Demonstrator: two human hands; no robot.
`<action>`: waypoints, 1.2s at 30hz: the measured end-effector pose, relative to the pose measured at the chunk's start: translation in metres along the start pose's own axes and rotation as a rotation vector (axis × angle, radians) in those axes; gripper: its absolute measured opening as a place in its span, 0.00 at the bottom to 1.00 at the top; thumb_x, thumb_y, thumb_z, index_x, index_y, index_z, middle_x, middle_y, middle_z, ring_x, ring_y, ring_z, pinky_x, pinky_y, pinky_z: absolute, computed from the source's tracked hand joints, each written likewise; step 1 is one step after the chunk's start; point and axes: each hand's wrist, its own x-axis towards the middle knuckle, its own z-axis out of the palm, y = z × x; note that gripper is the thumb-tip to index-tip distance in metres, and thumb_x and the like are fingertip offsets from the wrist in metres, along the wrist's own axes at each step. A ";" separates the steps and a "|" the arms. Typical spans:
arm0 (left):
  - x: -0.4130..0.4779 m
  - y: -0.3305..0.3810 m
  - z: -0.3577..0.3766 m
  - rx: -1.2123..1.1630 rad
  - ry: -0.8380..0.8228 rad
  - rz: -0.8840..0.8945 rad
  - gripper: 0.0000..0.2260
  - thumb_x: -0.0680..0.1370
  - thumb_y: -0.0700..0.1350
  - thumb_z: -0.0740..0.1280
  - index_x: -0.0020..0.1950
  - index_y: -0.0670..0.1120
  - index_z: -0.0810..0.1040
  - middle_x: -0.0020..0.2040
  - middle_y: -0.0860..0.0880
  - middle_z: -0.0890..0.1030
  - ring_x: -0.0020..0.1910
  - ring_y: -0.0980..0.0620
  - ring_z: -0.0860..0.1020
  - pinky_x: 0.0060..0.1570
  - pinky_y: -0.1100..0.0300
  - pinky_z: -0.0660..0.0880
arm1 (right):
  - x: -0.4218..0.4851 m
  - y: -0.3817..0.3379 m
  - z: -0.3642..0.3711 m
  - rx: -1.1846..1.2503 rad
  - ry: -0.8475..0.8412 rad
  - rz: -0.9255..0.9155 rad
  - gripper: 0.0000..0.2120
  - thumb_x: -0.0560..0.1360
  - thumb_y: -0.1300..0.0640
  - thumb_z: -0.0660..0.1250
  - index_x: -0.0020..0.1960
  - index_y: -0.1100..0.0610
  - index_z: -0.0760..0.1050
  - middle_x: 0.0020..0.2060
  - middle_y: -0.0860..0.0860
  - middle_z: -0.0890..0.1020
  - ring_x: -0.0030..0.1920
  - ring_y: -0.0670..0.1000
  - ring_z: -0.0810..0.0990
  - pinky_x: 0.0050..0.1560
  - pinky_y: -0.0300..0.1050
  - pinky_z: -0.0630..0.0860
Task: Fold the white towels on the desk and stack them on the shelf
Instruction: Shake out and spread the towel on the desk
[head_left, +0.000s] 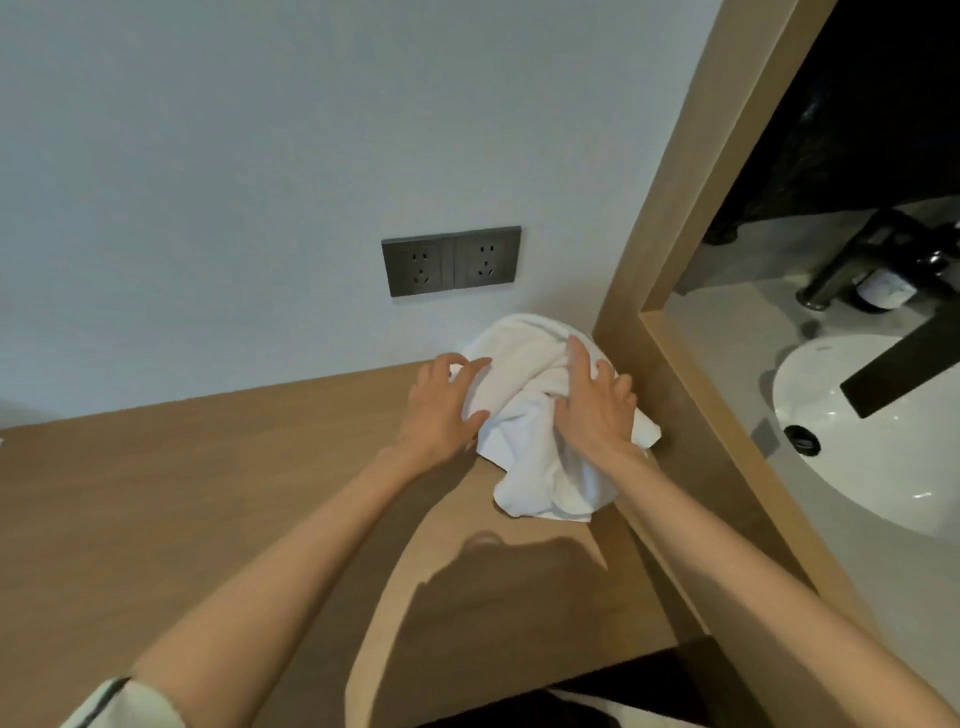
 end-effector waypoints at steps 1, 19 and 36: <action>0.001 -0.004 -0.001 0.004 -0.041 0.007 0.29 0.75 0.51 0.67 0.74 0.54 0.60 0.71 0.45 0.61 0.68 0.43 0.61 0.65 0.53 0.64 | -0.002 -0.004 -0.001 0.010 0.000 0.027 0.34 0.78 0.51 0.59 0.77 0.47 0.42 0.72 0.60 0.60 0.67 0.65 0.63 0.67 0.58 0.62; 0.051 -0.046 0.062 -0.138 0.076 0.099 0.27 0.76 0.58 0.63 0.73 0.53 0.62 0.60 0.44 0.73 0.59 0.44 0.71 0.52 0.55 0.68 | 0.037 0.015 0.057 0.035 0.264 -0.080 0.12 0.80 0.55 0.55 0.60 0.61 0.66 0.61 0.59 0.70 0.58 0.62 0.68 0.56 0.55 0.65; -0.076 -0.059 -0.064 -0.166 0.714 0.277 0.16 0.77 0.52 0.65 0.62 0.52 0.69 0.53 0.46 0.75 0.51 0.47 0.73 0.43 0.54 0.70 | -0.064 -0.075 -0.013 0.013 1.019 -0.662 0.08 0.76 0.68 0.57 0.53 0.62 0.71 0.51 0.58 0.74 0.49 0.60 0.70 0.47 0.51 0.66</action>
